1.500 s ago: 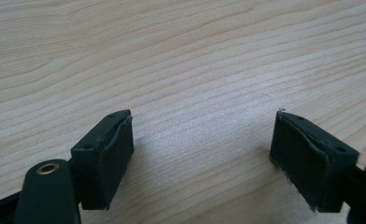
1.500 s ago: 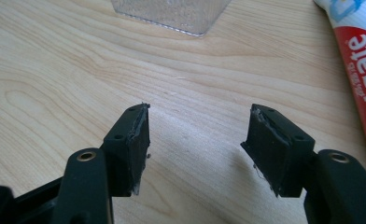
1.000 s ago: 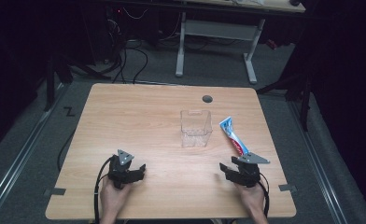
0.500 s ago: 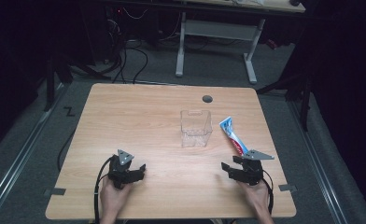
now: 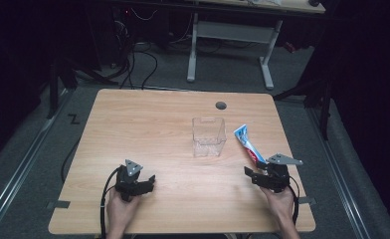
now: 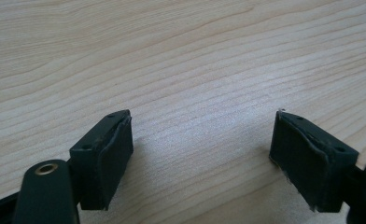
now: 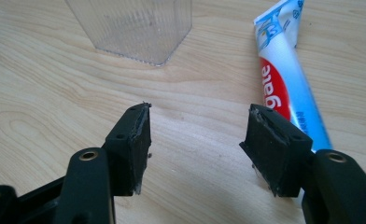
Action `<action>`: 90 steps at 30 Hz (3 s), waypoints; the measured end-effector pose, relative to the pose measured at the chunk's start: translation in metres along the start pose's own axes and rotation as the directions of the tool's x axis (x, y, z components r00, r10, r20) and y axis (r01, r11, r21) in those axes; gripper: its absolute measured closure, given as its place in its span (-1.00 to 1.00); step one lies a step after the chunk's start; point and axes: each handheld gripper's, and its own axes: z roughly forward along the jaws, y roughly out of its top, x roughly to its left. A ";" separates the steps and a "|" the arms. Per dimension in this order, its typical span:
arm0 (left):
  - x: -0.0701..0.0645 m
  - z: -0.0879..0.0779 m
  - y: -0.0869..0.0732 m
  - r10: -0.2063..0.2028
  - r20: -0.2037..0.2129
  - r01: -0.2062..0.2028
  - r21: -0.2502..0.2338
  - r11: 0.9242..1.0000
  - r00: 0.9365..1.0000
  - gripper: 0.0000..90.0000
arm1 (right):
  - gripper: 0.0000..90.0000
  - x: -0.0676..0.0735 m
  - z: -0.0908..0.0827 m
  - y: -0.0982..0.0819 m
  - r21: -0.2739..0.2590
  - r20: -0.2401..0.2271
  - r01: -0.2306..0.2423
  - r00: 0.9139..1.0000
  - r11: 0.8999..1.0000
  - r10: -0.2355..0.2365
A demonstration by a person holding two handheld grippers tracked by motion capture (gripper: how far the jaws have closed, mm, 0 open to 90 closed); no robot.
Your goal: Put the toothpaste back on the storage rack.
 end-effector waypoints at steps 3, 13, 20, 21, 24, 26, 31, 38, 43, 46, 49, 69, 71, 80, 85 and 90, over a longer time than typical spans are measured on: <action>0.000 0.000 0.000 0.000 0.000 0.000 0.000 1.000 1.000 -0.52 | -0.08 -0.003 -0.003 0.004 -0.016 0.004 -0.016 1.000 1.000 0.016; 0.000 0.000 0.000 -0.002 0.000 0.002 -0.001 1.000 1.000 -0.52 | -0.10 -0.018 -0.003 0.016 -0.029 0.023 -0.050 0.998 0.998 0.051; 0.000 0.000 0.000 -0.003 0.000 0.003 -0.001 1.000 1.000 -0.52 | -0.01 -0.028 -0.001 0.024 0.004 0.015 -0.065 0.998 0.998 0.065; 0.000 0.000 0.000 -0.002 -0.001 0.002 -0.001 1.000 1.000 -0.52 | -0.01 -0.030 0.000 0.025 0.017 0.015 -0.070 0.997 0.997 0.069; 0.000 0.000 0.000 -0.002 -0.001 0.002 -0.001 1.000 1.000 -0.52 | -0.02 -0.031 0.005 0.033 0.072 0.047 -0.032 0.999 0.997 0.028; 0.000 0.000 0.000 0.000 0.000 0.000 0.000 1.000 1.000 -0.52 | -0.01 -0.031 0.007 0.035 0.074 0.050 -0.023 0.999 0.997 0.019; 0.000 0.000 0.000 -0.002 0.000 0.002 0.000 1.000 1.000 -0.52 | 0.12 -0.027 0.013 0.045 0.093 0.086 0.039 0.995 0.995 -0.047; 0.000 0.000 0.000 -0.002 0.000 0.002 -0.001 1.000 1.000 -0.52 | 0.19 -0.027 0.026 0.057 0.117 0.099 0.050 0.993 0.992 -0.062; 0.000 0.000 0.000 -0.002 0.000 0.002 0.000 1.000 1.000 -0.52 | 0.17 -0.027 0.036 0.072 0.140 0.125 0.059 0.989 0.988 -0.077; 0.000 0.000 0.000 -0.002 0.000 0.002 0.000 1.000 1.000 -0.52 | 0.17 -0.025 0.042 0.081 0.145 0.144 0.071 0.985 0.987 -0.092; 0.000 0.000 0.000 -0.003 0.000 0.003 -0.001 1.000 1.000 -0.52 | 0.17 -0.023 0.047 0.087 0.143 0.161 0.091 0.980 0.986 -0.114; 0.000 0.000 0.000 -0.003 0.000 0.003 -0.001 1.000 1.000 -0.52 | 0.08 -0.031 0.091 0.107 0.242 0.155 0.055 0.983 0.969 -0.094; 0.000 0.000 0.000 -0.003 0.000 0.003 -0.001 1.000 1.000 -0.53 | 0.07 -0.033 0.096 0.107 0.254 0.158 0.040 0.984 0.967 -0.082; 0.000 0.000 0.000 0.003 0.001 -0.003 -0.001 1.000 1.000 -0.53 | 0.06 -0.043 0.114 0.106 0.297 0.156 -0.034 0.988 0.954 -0.013; -0.001 0.002 0.001 0.004 0.002 -0.004 0.000 1.000 1.000 -0.54 | 0.10 -0.043 0.126 0.108 0.377 0.195 0.001 0.977 0.926 -0.080; -0.001 0.002 0.002 0.004 0.003 -0.004 0.000 1.000 1.000 -0.54 | 0.09 -0.047 0.133 0.108 0.414 0.220 -0.017 0.972 0.910 -0.082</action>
